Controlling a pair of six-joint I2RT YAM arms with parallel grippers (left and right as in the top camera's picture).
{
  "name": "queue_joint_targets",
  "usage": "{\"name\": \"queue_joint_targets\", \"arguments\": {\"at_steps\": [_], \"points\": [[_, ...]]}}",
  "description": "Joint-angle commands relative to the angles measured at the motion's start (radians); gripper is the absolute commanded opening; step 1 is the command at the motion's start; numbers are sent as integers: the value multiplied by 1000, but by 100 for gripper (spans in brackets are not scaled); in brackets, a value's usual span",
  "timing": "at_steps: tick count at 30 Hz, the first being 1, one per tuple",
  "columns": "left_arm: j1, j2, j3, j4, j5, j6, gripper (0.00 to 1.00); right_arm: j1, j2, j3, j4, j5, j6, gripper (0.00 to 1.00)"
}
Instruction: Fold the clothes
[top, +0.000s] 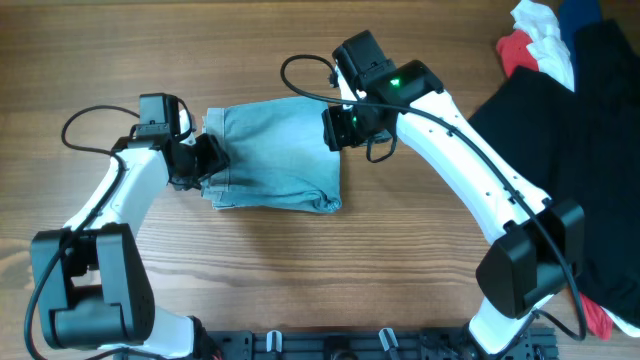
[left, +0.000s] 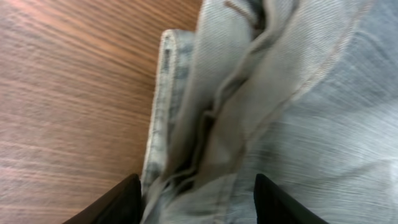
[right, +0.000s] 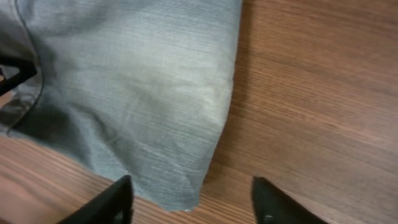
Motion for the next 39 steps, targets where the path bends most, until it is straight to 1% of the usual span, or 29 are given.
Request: {"name": "queue_joint_targets", "arguments": {"at_steps": [1, 4, 6, 8, 10, 13, 15, 17, 18, 19, 20, 23, 24, 27, 31, 33, 35, 39], "points": [[39, -89, 18, -11, -74, 5, 58, 4, -13, 18, -6, -44, -23, 36], [70, -201, 47, -13, -75, -4, 58, 4, -13, 18, -19, -44, -21, 7], [70, -254, 51, -13, -63, -28, 58, 4, -13, 18, -20, -43, -21, 4], [53, -298, 51, -25, -14, -33, 56, 4, -13, 18, -12, -28, -10, 4], [16, -312, 50, -46, 14, -47, 56, 1, -13, 18, -6, 18, 42, 4], [-68, -294, 50, -70, 20, -52, 56, -17, -13, 18, -2, 70, 118, 4], [-129, -265, 50, -73, 20, -103, 56, -40, -13, 18, -4, 70, 137, 4], [-175, -234, 50, -74, 20, -176, 61, -64, -13, 18, -15, 70, 137, 5], [-200, -216, 50, -75, 21, -223, 68, -74, -13, 18, -21, 69, 135, 7], [-229, -191, 50, -78, 28, -289, 79, -86, -13, 18, -28, 70, 132, 10], [-255, -169, 50, -78, 44, -343, 83, -93, -13, 18, -33, 69, 121, 15], [-303, -126, 50, -78, 66, -432, 86, -100, -13, 18, -37, 62, 85, 25], [-317, -114, 50, -77, 65, -461, 89, -100, -13, 18, -39, 63, 81, 27], [-349, -79, 50, -82, 53, -535, 91, -100, -13, 18, -41, 63, 81, 27], [-377, -27, 34, -85, 42, -661, 97, -100, -13, 18, -41, 63, 81, 27], [-389, 3, 21, -88, 43, -711, 97, -100, -13, 18, -42, 63, 79, 27], [-396, 21, 8, -89, 43, -734, 98, -100, -13, 18, -43, 63, 77, 27], [-399, 37, -8, -101, 43, -737, 100, -100, -13, 18, -45, 63, 73, 27]]}}
